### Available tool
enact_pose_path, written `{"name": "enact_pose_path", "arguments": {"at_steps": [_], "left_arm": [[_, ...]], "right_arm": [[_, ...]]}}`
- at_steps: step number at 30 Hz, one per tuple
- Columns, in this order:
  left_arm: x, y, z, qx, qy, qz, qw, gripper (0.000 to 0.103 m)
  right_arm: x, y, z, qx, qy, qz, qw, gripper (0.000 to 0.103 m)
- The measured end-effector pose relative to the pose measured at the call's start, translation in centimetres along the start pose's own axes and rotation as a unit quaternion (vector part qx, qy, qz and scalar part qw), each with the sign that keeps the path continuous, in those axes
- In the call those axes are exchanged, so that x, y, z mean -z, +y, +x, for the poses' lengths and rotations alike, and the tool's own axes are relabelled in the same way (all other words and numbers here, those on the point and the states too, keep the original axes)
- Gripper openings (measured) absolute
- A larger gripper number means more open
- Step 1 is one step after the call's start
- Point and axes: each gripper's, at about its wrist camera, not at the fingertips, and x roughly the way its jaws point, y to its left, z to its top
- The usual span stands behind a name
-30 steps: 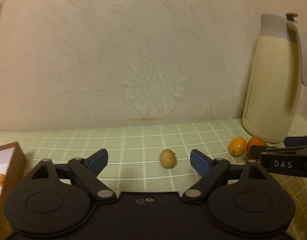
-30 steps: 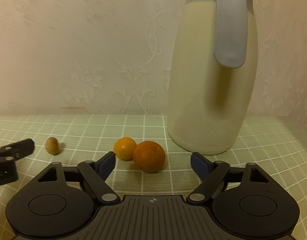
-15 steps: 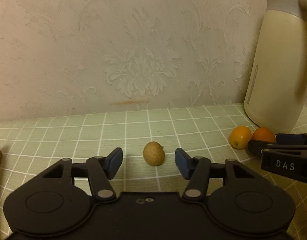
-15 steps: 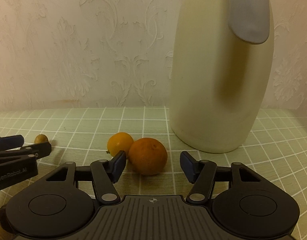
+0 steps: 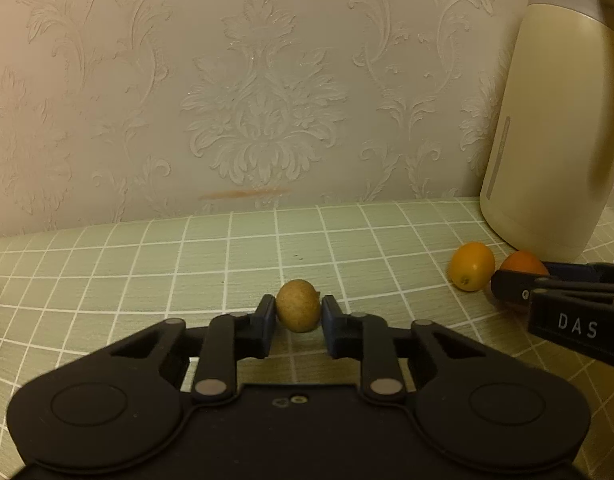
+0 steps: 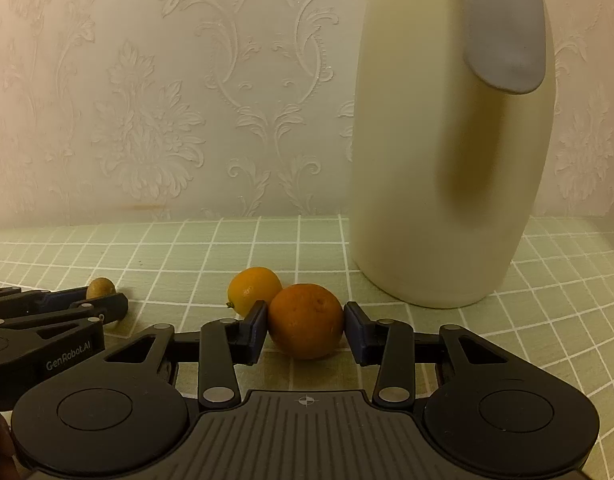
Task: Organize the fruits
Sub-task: 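Grasp the round tan fruit with the left tool while the right tool grasps a mandarin, then carry both held fruits over the white box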
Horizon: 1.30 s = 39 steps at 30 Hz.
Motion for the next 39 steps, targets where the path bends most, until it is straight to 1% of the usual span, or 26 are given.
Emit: {"name": "enact_pose_path", "arguments": {"at_steps": [7,16,21,27,32,39], "left_arm": [[0.0,0.6,-1.6,0.002,-0.010,-0.005,0.9999,0.015],[0.3,2.4,-6.1,-0.009,-0.028,-0.008,0.9996,0.015],[0.9,4.4,-9.0,-0.026,-0.037,-0.009,0.9989,0.015],[2.3,7.2,-12.9,-0.051,-0.040,-0.016,0.9977,0.015],[3.0,9.1,-16.3,-0.071,-0.054,-0.020,0.9958,0.015],[3.7,11.2,-20.4,-0.097,-0.075,-0.024,0.9921,0.015]], "right_arm": [[0.0,0.0,-0.6,0.005,-0.002,-0.002,1.000,0.042],[-0.2,0.3,-3.2,0.003,-0.010,-0.009,1.000,0.042],[-0.1,0.7,-5.0,-0.005,-0.018,-0.014,1.000,0.042],[0.2,1.5,-7.1,-0.017,-0.024,-0.027,0.999,0.042],[0.5,2.1,-8.7,-0.029,-0.028,-0.037,0.999,0.042],[0.9,5.3,-11.4,-0.052,-0.040,-0.060,0.996,0.041]]}}
